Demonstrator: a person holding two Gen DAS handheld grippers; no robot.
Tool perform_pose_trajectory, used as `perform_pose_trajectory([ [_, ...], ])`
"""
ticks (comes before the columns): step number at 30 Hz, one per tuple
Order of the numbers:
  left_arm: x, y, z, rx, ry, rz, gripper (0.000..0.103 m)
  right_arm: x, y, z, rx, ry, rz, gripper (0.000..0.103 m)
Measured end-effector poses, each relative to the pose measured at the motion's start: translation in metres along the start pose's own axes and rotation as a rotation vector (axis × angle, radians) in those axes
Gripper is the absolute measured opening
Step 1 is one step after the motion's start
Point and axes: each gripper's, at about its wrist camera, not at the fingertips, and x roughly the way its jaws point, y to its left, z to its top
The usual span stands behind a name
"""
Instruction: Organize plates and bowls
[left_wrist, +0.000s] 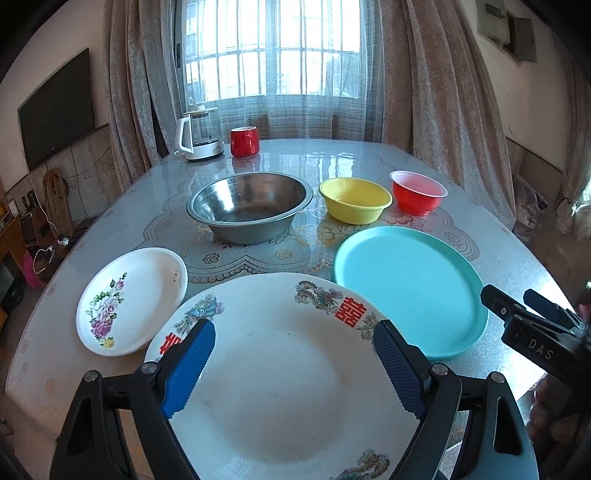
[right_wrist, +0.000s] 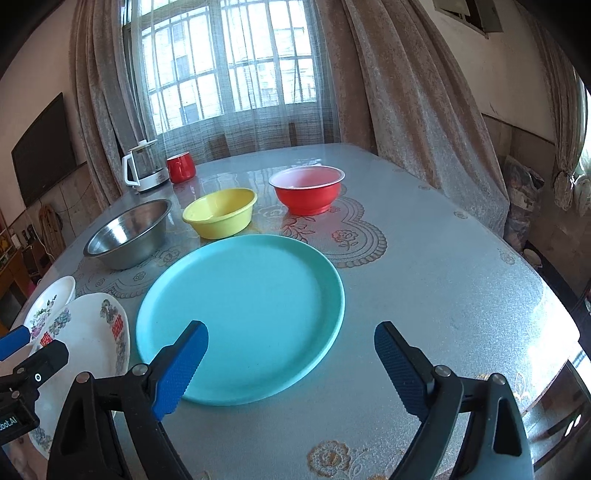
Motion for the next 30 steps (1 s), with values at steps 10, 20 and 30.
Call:
perform_pose_trajectory([
  [10, 0.06, -0.012, 0.054, 0.052, 0.165, -0.166, 0.027, 0.031, -0.036, 0.011, 0.056, 0.093, 0.024, 0.048],
  [20, 0.117, -0.04, 0.068, 0.116, 0.287, -0.171, 0.027, 0.056, -0.032, 0.009, 0.025, 0.154, 0.093, 0.036],
  [30, 0.14, -0.064, 0.072, 0.172, 0.329, -0.182, 0.027, 0.064, -0.04, 0.016, -0.003, 0.163, 0.119, 0.012],
])
